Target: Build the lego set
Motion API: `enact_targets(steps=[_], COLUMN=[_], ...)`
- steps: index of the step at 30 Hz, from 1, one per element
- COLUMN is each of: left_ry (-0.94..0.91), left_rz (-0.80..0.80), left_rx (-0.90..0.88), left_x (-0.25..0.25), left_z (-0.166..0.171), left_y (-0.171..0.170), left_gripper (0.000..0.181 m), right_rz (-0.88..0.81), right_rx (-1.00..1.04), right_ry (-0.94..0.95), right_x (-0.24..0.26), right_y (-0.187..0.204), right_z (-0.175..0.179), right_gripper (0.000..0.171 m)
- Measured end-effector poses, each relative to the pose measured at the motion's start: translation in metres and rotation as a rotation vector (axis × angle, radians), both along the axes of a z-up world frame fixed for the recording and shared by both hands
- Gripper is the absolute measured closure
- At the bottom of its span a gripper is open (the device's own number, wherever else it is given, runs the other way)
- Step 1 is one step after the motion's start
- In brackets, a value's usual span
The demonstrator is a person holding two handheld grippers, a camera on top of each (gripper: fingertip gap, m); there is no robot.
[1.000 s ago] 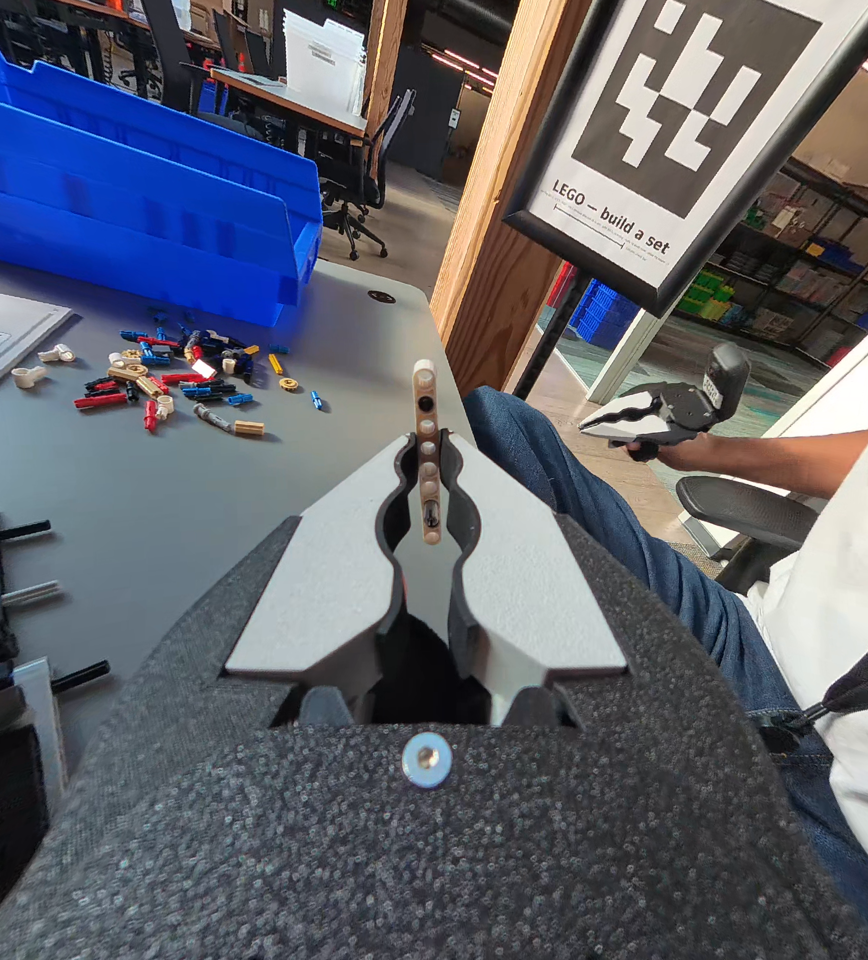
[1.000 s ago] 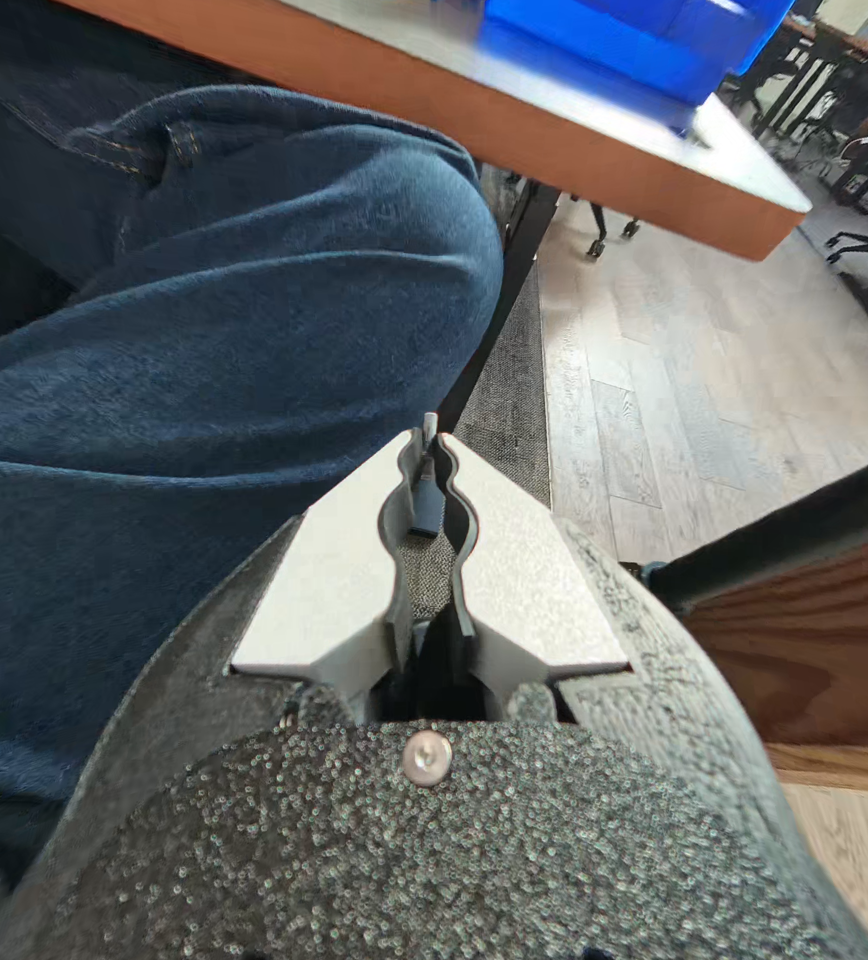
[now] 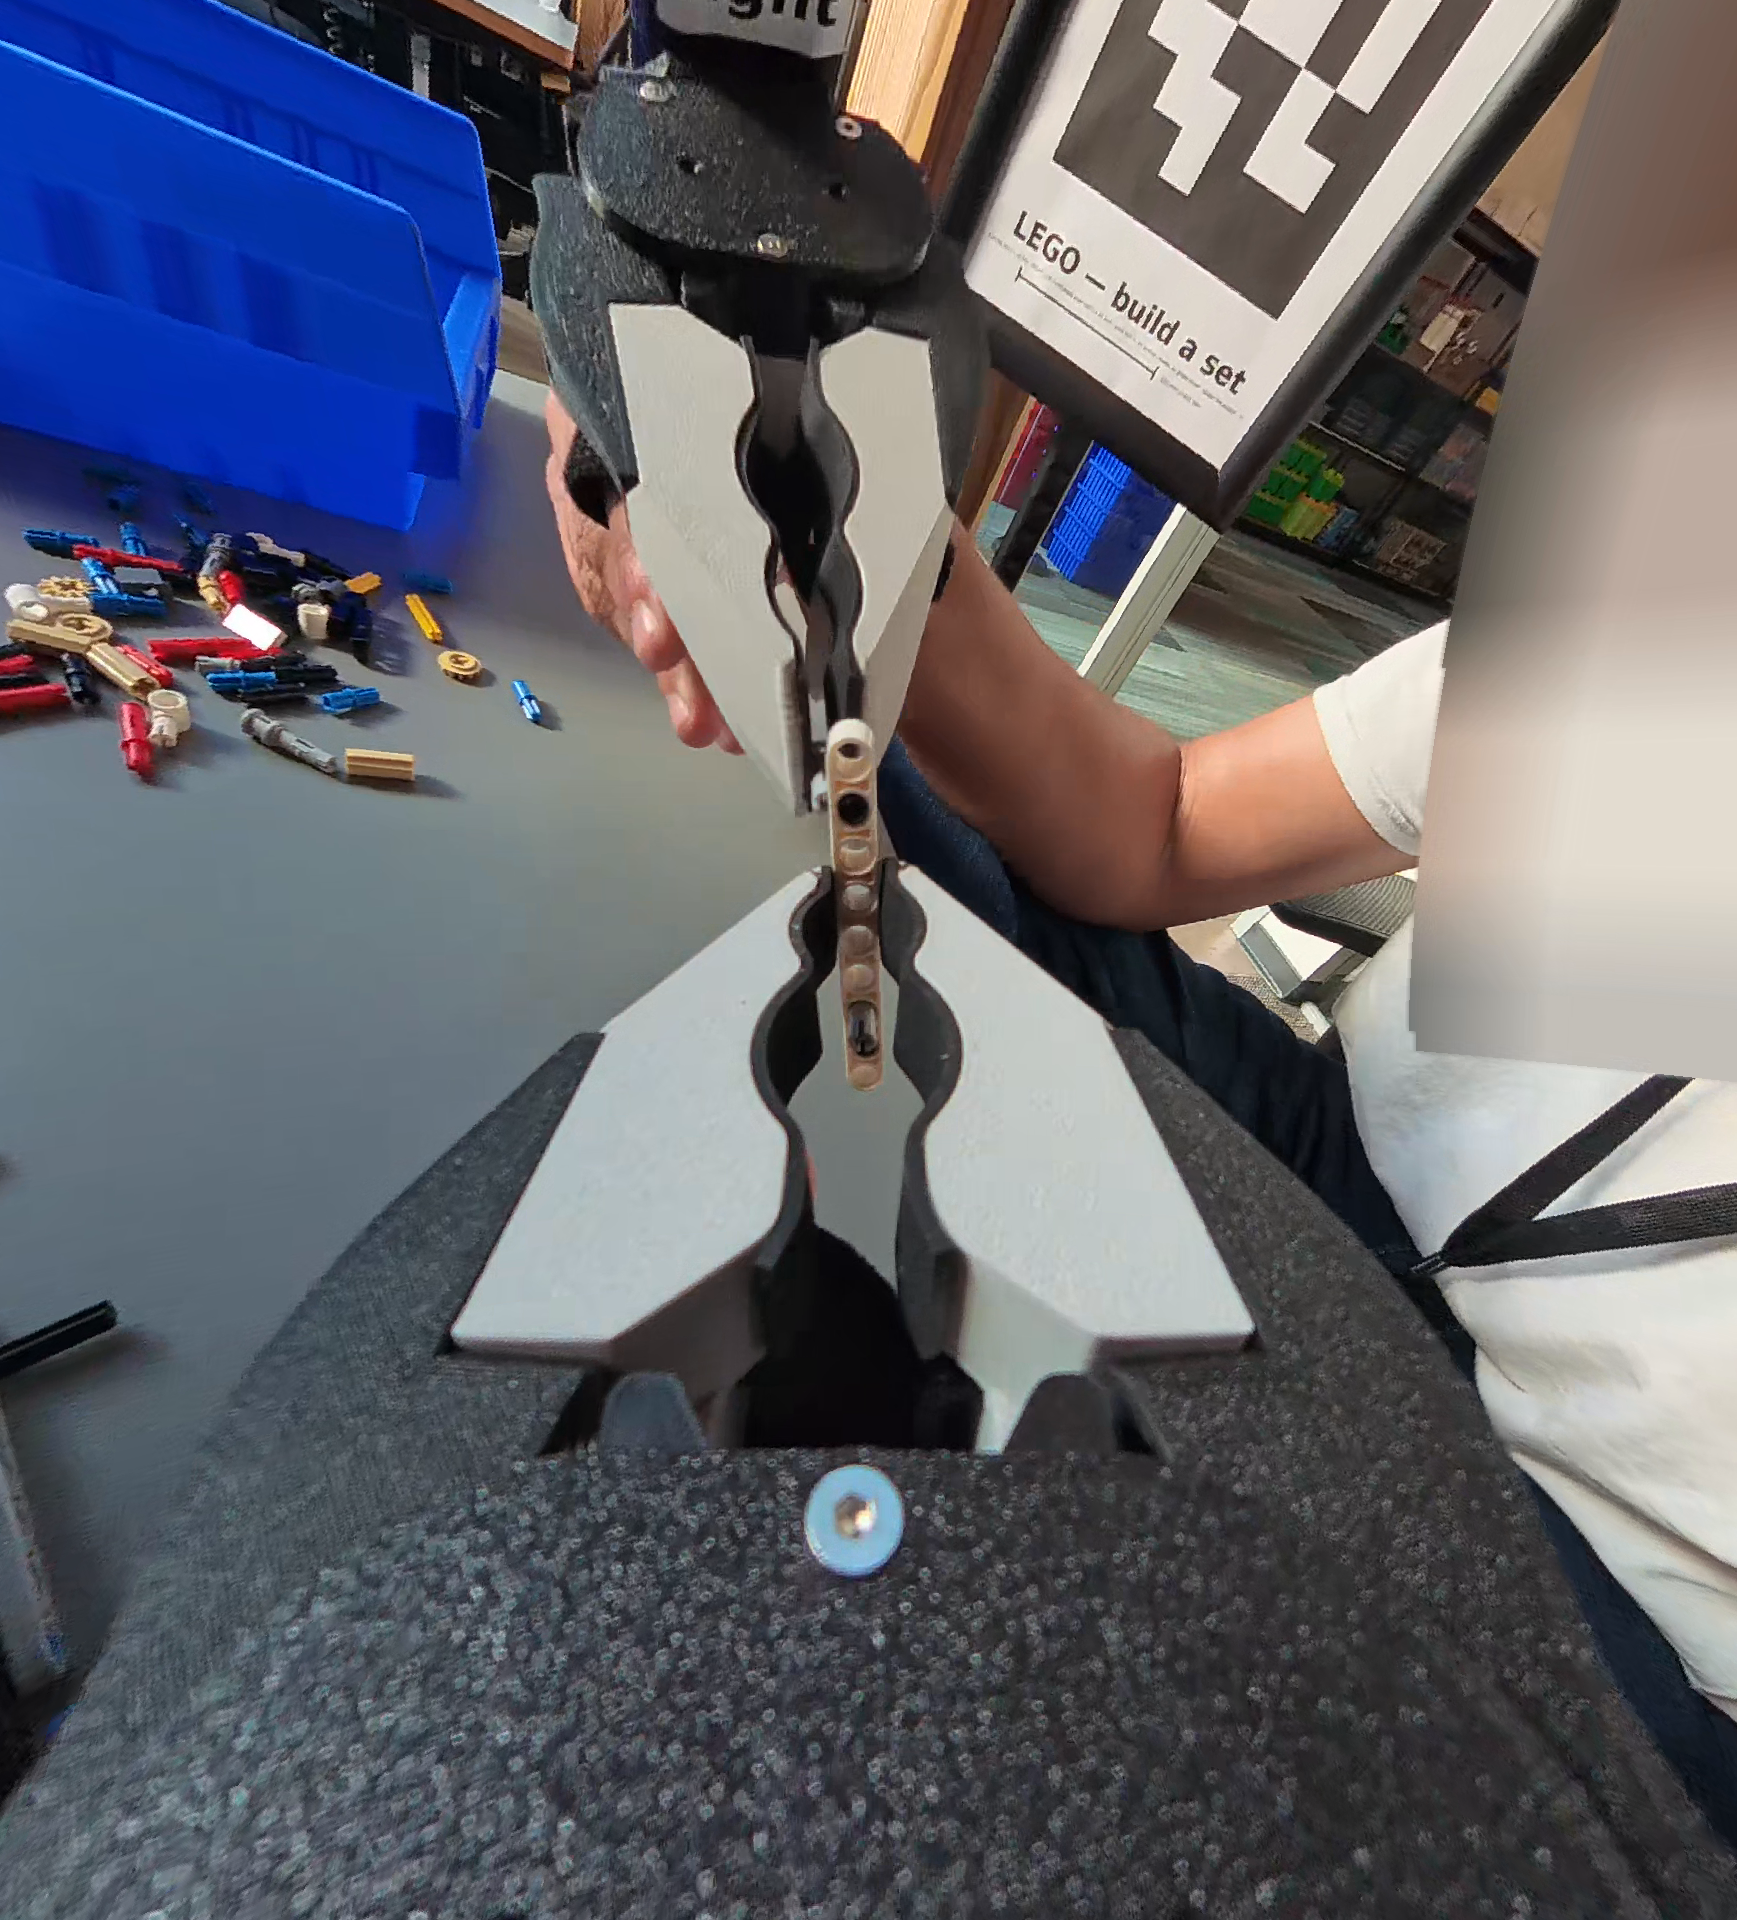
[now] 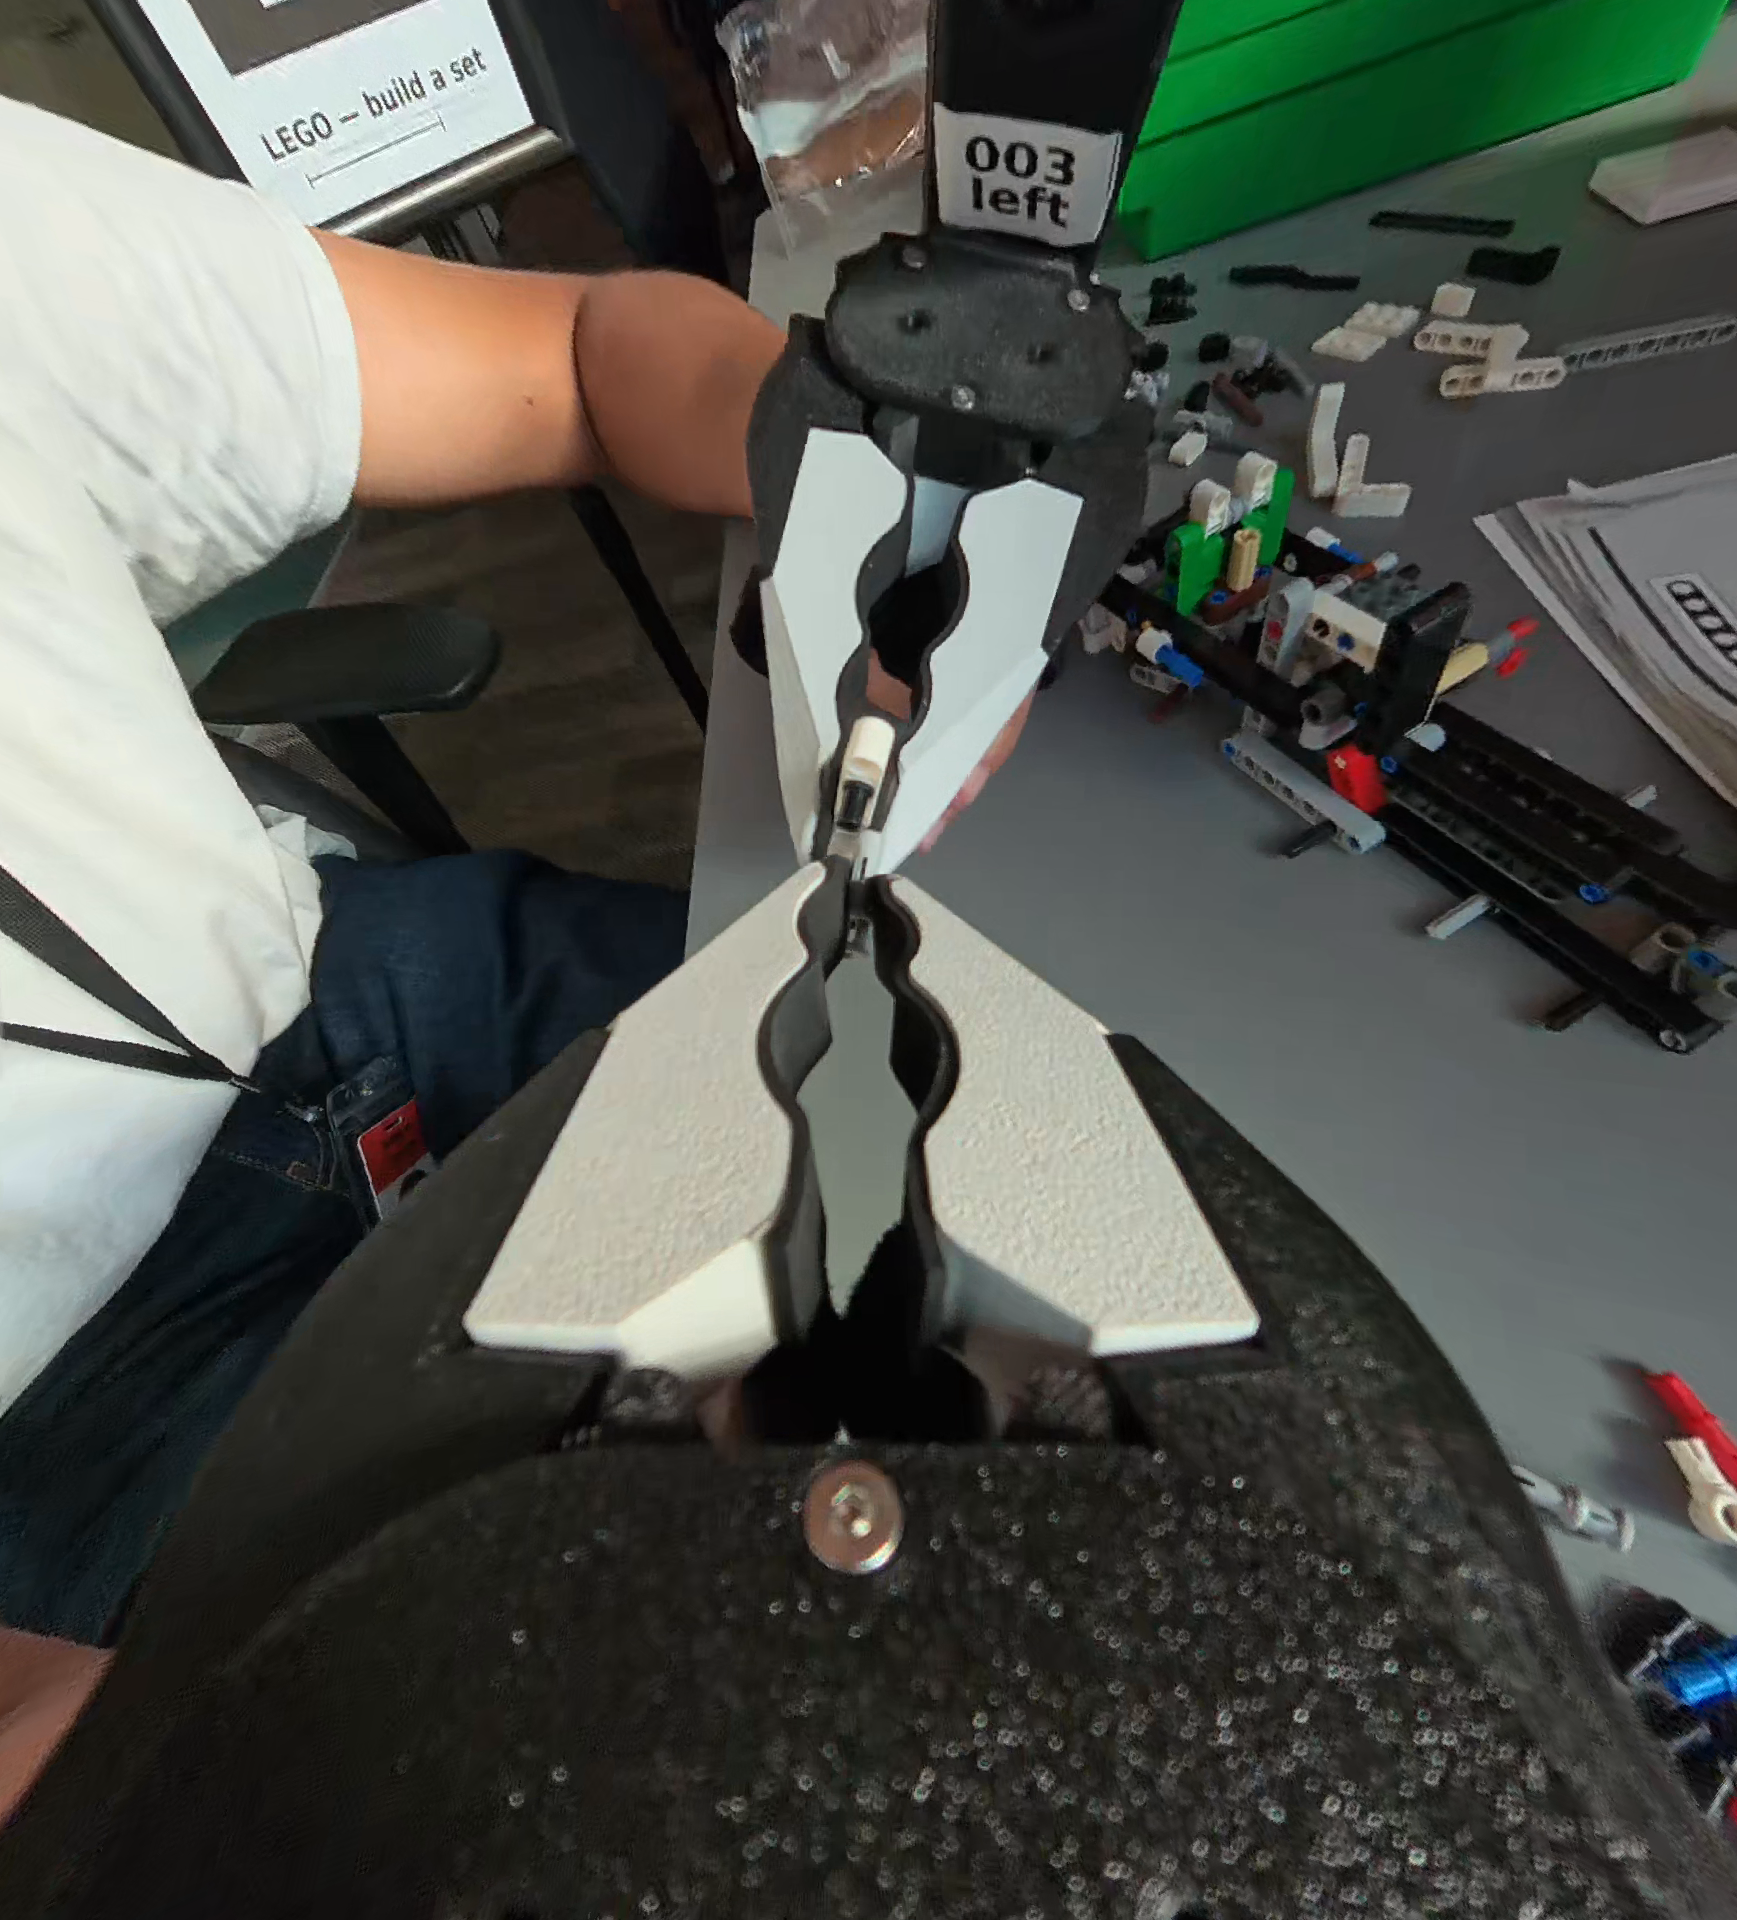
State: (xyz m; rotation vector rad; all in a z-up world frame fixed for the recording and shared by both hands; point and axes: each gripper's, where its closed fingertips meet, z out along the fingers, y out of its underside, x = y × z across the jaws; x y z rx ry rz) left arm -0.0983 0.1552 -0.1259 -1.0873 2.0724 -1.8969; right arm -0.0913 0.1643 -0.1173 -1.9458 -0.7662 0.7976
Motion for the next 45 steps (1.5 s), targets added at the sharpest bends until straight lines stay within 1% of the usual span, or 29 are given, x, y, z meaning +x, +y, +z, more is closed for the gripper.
enact_targets(steps=[2,5,7,13,22,27,31,34,45], left_ry=[0.009,0.025,0.026,0.037,0.114,0.155,0.197,0.232,0.244], left_rz=[0.003,0.012,0.011,0.028,0.027,-0.031,-0.092,-0.137,-0.132], left_rx=[-0.008,0.01,0.019,0.041,0.149,0.163,0.232,0.243,0.239], left_x=[0.001,0.003,0.003,0.005,0.004,-0.002,-0.011,-0.017,-0.016], left_z=[0.0,-0.004,-0.005,-0.008,-0.028,-0.035,-0.048,-0.053,-0.053], left_y=[0.0,0.0,-0.001,0.0,-0.003,-0.008,-0.015,-0.019,-0.018], left_gripper=[0.176,0.176,0.176,0.176,0.176,0.176,0.175,0.175,0.175], right_rz=[-0.025,0.018,-0.003,-0.004,0.035,0.075,0.129,0.159,0.15], right_rx=[0.005,0.025,0.03,0.037,-0.06,-0.134,-0.22,-0.261,-0.241], right_ry=[-0.021,0.044,0.024,0.045,0.094,0.132,0.123,0.11,0.086], right_x=[0.002,-0.007,-0.005,-0.005,-0.009,-0.013,-0.02,-0.026,-0.026], right_y=[0.005,-0.001,0.002,0.004,0.004,-0.001,-0.009,-0.013,-0.009], right_z=[-0.007,-0.001,-0.004,-0.007,-0.024,-0.029,-0.04,-0.045,-0.045], right_gripper=[0.168,0.168,0.168,0.168,0.169,0.168,0.169,0.169,0.169])
